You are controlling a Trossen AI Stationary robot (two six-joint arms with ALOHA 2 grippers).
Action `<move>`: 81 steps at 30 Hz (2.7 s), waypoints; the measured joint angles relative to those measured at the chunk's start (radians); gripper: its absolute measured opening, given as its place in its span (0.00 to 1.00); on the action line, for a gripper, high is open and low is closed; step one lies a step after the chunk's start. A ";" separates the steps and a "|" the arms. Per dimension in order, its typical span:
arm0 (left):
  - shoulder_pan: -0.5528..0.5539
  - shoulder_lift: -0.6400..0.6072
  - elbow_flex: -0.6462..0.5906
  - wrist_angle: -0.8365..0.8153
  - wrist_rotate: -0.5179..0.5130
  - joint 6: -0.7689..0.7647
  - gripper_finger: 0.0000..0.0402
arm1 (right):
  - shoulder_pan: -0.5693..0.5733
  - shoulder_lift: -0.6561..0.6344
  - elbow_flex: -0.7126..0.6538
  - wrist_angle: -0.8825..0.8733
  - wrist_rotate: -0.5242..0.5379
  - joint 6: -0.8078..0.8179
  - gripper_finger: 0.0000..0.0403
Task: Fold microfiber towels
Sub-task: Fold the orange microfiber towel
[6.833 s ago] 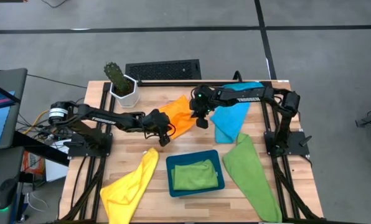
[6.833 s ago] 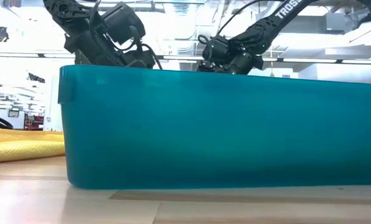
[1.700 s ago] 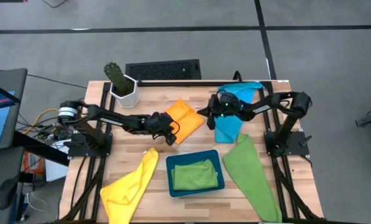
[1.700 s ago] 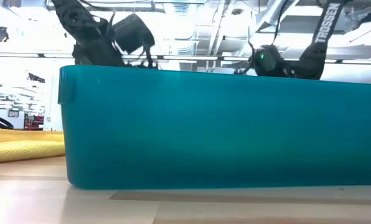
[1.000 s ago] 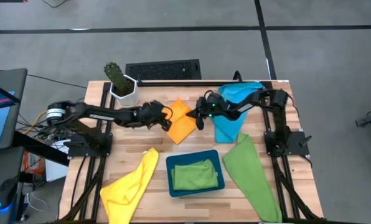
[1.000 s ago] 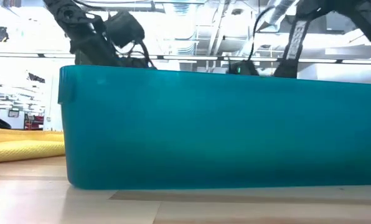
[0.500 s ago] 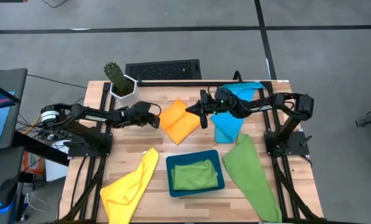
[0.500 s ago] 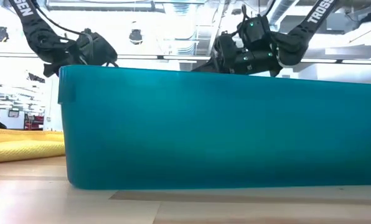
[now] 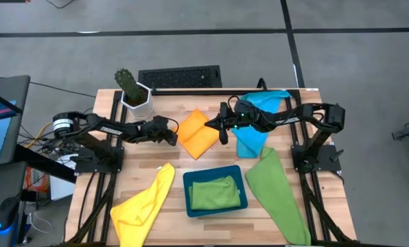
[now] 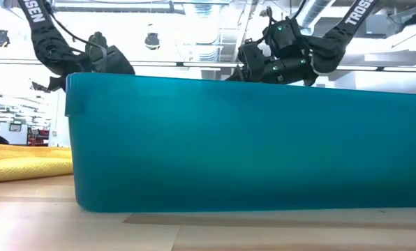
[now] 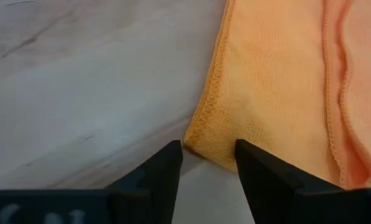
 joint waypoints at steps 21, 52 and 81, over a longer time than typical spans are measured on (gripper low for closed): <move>0.001 0.016 0.066 -0.020 0.053 -0.040 0.02 | 0.121 0.472 0.299 0.004 -0.040 -0.043 0.03; 0.003 -0.043 0.199 -0.175 0.125 0.066 0.00 | 0.019 0.207 0.291 -0.287 -0.063 -0.143 0.02; -0.181 -0.030 0.432 -0.373 0.256 0.417 0.00 | -0.059 0.347 0.052 -0.016 0.092 0.044 0.03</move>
